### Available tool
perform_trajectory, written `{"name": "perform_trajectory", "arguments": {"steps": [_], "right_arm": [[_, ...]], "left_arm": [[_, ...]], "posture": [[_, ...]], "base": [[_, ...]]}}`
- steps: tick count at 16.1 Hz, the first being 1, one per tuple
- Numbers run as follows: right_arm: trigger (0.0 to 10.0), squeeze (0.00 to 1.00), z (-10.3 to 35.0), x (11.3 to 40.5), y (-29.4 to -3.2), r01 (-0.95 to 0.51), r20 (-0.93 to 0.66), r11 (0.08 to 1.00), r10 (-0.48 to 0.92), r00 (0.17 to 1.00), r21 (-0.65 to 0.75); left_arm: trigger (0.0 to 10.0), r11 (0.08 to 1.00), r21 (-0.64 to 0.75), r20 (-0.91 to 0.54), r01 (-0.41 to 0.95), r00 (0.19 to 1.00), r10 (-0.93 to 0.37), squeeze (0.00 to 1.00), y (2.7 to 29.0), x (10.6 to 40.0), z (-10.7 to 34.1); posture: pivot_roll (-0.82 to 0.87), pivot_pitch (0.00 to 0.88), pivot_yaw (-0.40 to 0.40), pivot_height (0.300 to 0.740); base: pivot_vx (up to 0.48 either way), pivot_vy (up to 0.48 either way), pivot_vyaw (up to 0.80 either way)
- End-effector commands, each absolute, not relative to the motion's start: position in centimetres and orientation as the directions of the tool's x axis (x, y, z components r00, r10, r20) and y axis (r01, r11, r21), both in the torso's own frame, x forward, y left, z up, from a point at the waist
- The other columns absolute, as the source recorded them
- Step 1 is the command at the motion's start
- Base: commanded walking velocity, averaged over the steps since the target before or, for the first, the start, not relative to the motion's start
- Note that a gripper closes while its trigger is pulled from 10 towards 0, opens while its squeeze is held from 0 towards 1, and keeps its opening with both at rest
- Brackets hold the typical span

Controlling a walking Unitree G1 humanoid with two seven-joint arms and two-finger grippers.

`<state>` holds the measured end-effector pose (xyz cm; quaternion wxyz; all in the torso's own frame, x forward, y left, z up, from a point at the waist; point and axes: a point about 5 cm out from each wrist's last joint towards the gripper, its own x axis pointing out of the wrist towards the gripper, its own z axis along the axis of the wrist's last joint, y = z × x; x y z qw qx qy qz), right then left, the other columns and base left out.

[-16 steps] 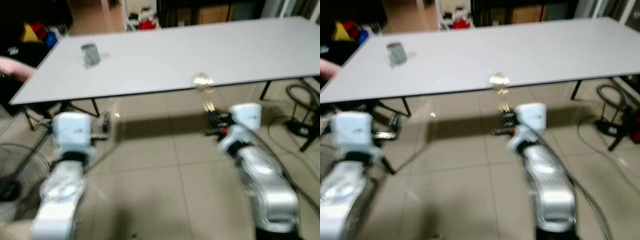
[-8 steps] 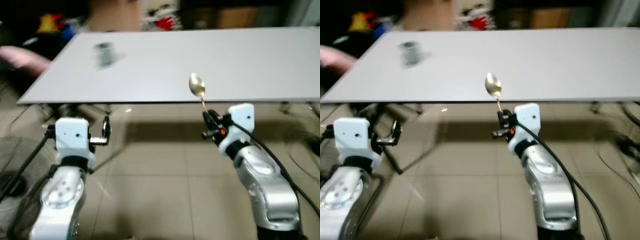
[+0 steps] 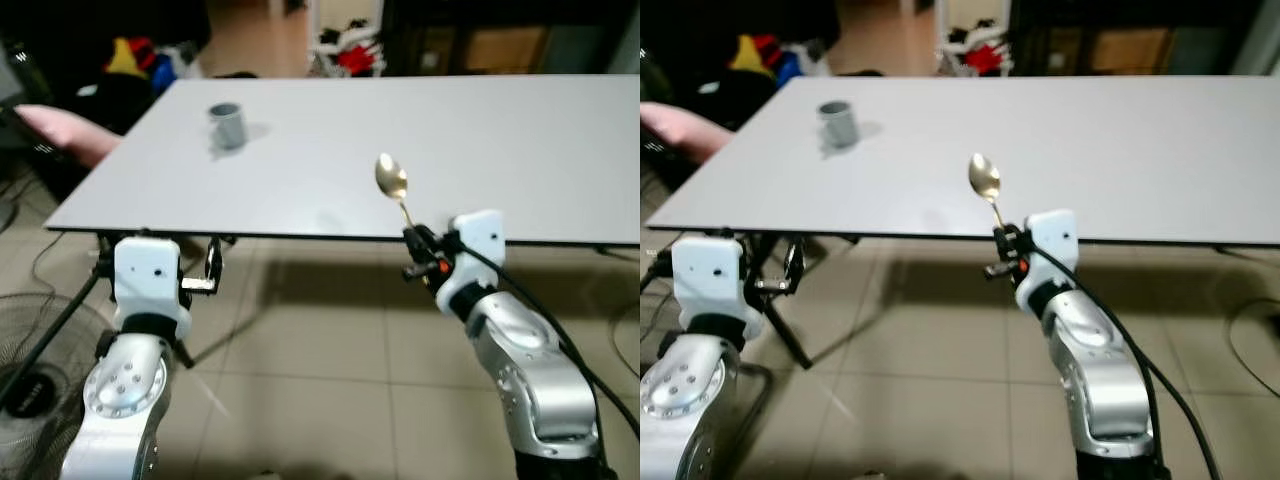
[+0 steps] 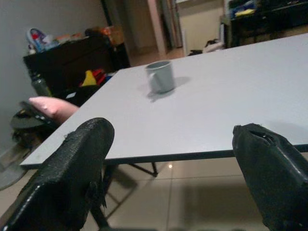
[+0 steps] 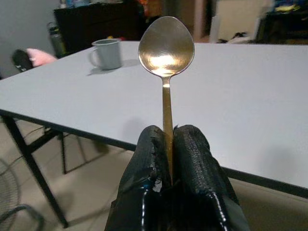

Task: Setting the table

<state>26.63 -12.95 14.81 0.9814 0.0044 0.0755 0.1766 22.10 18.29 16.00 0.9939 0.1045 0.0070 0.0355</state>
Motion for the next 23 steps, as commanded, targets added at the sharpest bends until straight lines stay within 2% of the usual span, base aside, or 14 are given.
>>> {"name": "perform_trajectory", "arguments": {"steps": [1, 19, 23], "right_arm": [[10.0, 0.00, 15.2, 26.8, -12.4, -0.365, -0.141, 0.930, 0.368, 0.919, 0.047], [10.0, 0.00, 14.7, 27.7, -11.9, -0.345, -0.188, 0.937, 0.349, 0.918, 0.054], [10.0, 0.00, 13.5, 27.6, -11.9, -0.331, -0.290, 0.943, 0.324, 0.901, 0.027]], "left_arm": [[10.0, 0.974, 0.216, -0.006, -0.066, 0.998, 0.069, 0.00, 18.5, 22.1, 16.2], [10.0, 0.972, 0.235, -0.026, -0.021, 0.999, 0.028, 0.00, 18.1, 22.6, 15.9], [10.0, 0.969, 0.247, -0.049, 0.019, 0.999, -0.007, 0.00, 17.5, 22.6, 15.5]], "posture": [[-0.10, 0.040, 0.055, 0.740], [-0.09, 0.033, 0.060, 0.740], [-0.09, 0.023, 0.061, 0.740]], "base": [[0.382, 0.000, 0.00], [0.379, 0.000, 0.00], [0.087, 0.000, 0.00]]}}
